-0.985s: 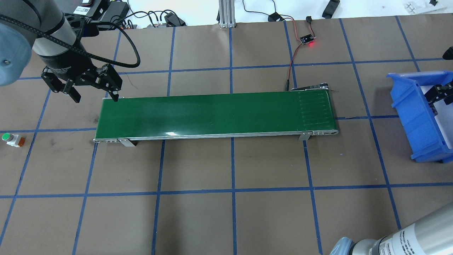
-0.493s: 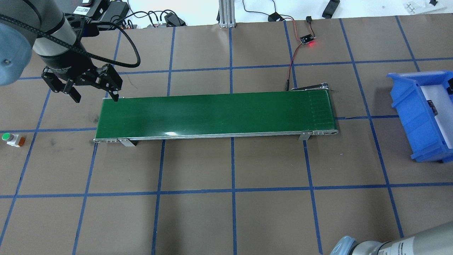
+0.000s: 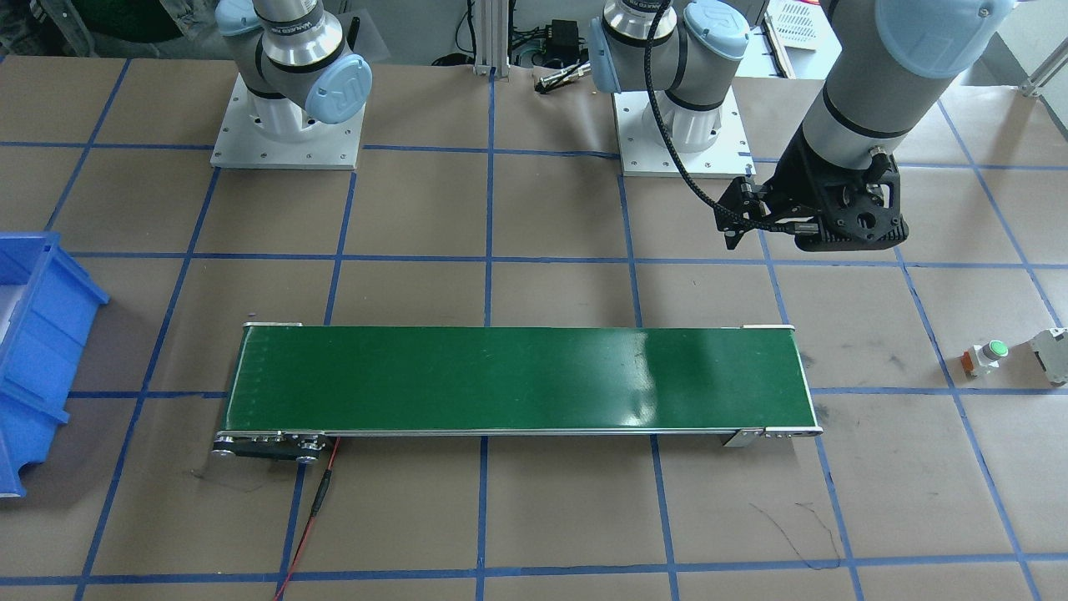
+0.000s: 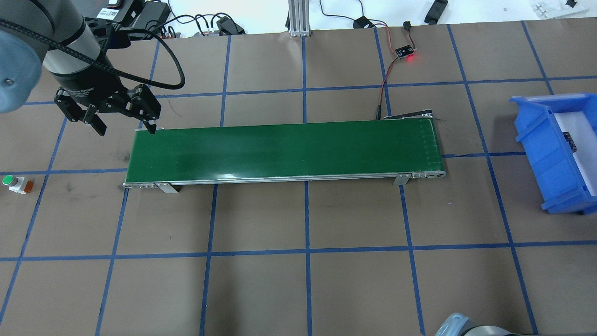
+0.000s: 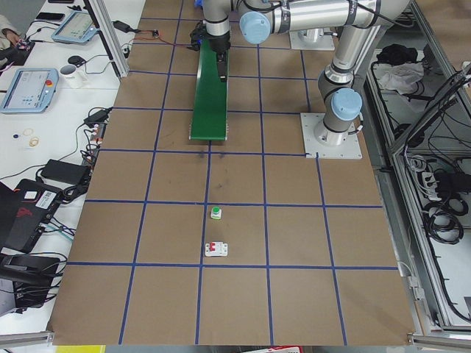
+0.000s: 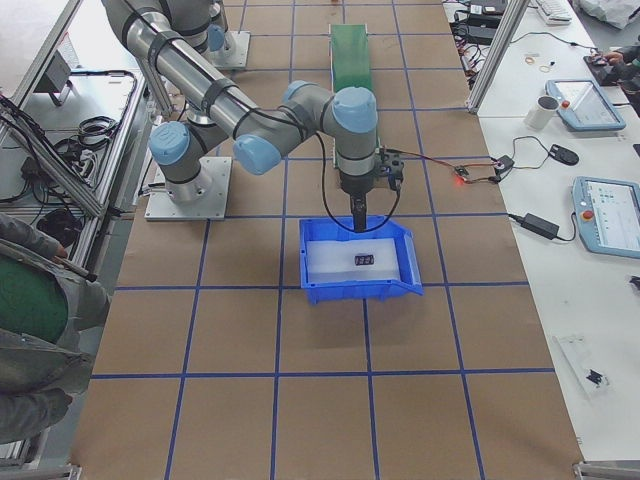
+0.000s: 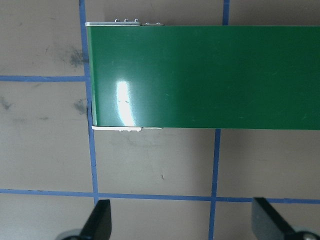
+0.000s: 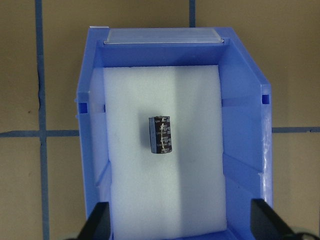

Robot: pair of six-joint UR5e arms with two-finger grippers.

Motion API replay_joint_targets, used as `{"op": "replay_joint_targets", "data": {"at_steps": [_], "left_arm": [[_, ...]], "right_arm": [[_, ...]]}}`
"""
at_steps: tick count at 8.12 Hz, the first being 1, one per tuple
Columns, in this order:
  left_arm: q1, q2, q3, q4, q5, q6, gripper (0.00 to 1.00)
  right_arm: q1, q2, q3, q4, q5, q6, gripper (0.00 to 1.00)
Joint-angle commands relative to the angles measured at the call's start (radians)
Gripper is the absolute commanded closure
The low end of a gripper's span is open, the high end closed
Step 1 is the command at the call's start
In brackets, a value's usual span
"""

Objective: Move capacitor from left to right

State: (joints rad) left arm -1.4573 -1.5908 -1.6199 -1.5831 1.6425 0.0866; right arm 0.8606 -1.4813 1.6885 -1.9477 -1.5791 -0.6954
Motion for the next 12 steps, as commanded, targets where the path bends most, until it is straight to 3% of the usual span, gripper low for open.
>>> {"op": "replay_joint_targets", "data": {"at_steps": [1, 7, 12], "left_arm": [[0.0, 0.0, 0.0, 0.0, 0.0, 0.001, 0.0], [0.0, 0.0, 0.0, 0.0, 0.0, 0.001, 0.0], [0.0, 0.0, 0.002, 0.002, 0.0, 0.002, 0.0]], "right_arm": [[0.102, -0.147, -0.015, 0.182, 0.007, 0.161, 0.0], [0.507, -0.185, -0.059, 0.23, 0.014, 0.589, 0.0], [0.642, -0.174, -0.058, 0.224, 0.013, 0.709, 0.0]]}}
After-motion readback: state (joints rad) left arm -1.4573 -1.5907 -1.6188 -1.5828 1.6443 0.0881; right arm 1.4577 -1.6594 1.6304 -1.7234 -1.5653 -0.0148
